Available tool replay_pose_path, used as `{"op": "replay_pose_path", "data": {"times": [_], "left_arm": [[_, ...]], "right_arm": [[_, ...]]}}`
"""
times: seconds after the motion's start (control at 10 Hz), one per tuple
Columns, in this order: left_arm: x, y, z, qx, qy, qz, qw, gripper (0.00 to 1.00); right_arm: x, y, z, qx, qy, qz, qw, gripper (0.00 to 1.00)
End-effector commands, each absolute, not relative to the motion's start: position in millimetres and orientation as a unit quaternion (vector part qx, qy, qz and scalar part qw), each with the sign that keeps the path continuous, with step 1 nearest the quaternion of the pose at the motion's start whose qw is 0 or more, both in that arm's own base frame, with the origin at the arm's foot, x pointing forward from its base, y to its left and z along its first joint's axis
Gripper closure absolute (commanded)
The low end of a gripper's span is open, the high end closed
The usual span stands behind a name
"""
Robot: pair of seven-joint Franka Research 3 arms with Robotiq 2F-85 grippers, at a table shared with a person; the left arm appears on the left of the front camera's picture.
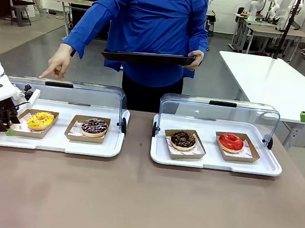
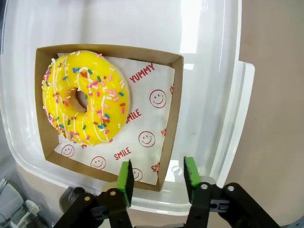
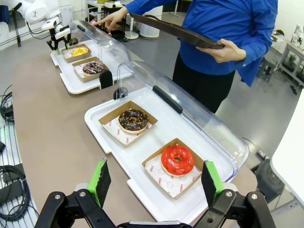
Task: Provide the desired donut to the person.
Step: Pick up and lift the Paper togo box containing the Donut pointed at by the person.
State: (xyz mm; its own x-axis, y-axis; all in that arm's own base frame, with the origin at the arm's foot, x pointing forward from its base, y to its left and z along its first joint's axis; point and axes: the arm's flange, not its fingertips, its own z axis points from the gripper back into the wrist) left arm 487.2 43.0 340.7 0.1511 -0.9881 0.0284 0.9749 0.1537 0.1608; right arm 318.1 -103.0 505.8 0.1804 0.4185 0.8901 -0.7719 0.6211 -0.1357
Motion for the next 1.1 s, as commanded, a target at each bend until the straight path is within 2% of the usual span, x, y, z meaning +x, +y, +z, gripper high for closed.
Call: {"op": "replay_pose_path", "data": {"times": [0.0,0.6,0.8,1.0], "left_arm": [[495.8,47.2,334.0,0.053,-0.047,-0.65,0.757,1.0],[486.8,51.0,340.9,0.055,-0.04,-0.654,0.753,1.0],[467.1,50.8,348.6,0.063,-0.044,-0.658,0.749,1.0],[424.1,48.9,362.5,0.087,-0.072,-0.657,0.746,1.0]], "right_arm": [[323.0,-103.5,505.5,0.18,-0.512,0.399,0.739,0.0],[323.0,-103.5,505.5,0.18,-0.512,0.399,0.739,0.0],[323.0,-103.5,505.5,0.18,-0.512,0.399,0.739,0.0],[323.0,-103.5,505.5,0.18,-0.512,0.399,0.739,0.0]]}}
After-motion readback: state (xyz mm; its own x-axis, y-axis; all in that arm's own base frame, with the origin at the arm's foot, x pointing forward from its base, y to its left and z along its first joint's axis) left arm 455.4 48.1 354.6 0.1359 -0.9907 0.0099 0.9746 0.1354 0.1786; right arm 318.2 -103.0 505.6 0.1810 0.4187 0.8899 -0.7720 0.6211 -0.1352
